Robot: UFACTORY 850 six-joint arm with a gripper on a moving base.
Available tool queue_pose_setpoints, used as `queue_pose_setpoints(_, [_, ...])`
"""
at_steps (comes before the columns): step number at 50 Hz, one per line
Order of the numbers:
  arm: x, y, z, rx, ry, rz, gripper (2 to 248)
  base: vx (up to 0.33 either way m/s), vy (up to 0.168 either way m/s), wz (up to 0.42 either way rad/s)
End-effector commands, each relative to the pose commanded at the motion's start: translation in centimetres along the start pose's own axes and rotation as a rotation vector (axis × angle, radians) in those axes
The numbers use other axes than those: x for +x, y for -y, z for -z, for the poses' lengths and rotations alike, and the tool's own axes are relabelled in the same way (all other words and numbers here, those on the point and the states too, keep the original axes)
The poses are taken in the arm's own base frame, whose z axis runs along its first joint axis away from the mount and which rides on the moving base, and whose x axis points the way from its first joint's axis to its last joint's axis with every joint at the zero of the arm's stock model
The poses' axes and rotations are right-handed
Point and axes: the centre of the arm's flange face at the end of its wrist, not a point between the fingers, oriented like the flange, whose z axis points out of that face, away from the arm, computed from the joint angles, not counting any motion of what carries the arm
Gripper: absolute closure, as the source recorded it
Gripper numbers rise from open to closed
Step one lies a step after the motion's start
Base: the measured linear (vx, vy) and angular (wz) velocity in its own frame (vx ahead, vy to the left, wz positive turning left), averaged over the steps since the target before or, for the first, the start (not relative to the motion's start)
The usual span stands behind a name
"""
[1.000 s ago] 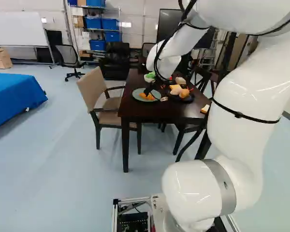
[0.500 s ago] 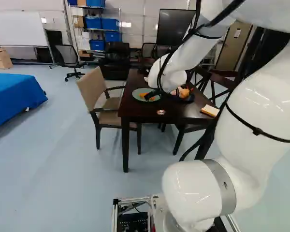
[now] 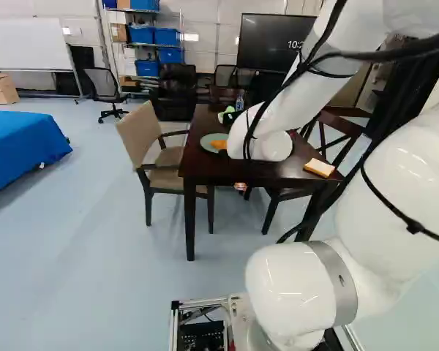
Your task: Move the croissant to the empty plate
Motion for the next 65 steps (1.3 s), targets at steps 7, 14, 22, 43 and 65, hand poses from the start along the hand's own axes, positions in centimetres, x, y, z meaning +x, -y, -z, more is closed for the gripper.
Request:
queue_pose_setpoints(7, [-1.4, 0.2, 1.0, -0.004, -0.032, -0.030, 3, 0.000, 0.000, 0.000])
queue_pose_setpoints(14, [-2.6, 0.5, 1.9, -0.006, -0.062, -0.057, 3, 0.000, 0.000, 0.000])
queue_pose_setpoints(22, [-3.9, 0.7, 2.9, -0.007, -0.092, -0.084, 3, 0.000, 0.000, 0.000])
queue_pose_setpoints(43, [-6.4, 1.2, 4.8, -0.005, -0.151, -0.139, 3, 0.000, 0.000, 0.000])
queue_pose_setpoints(65, [-7.8, 1.4, 5.9, -0.002, -0.183, -0.168, 3, 0.000, 0.000, 0.000])
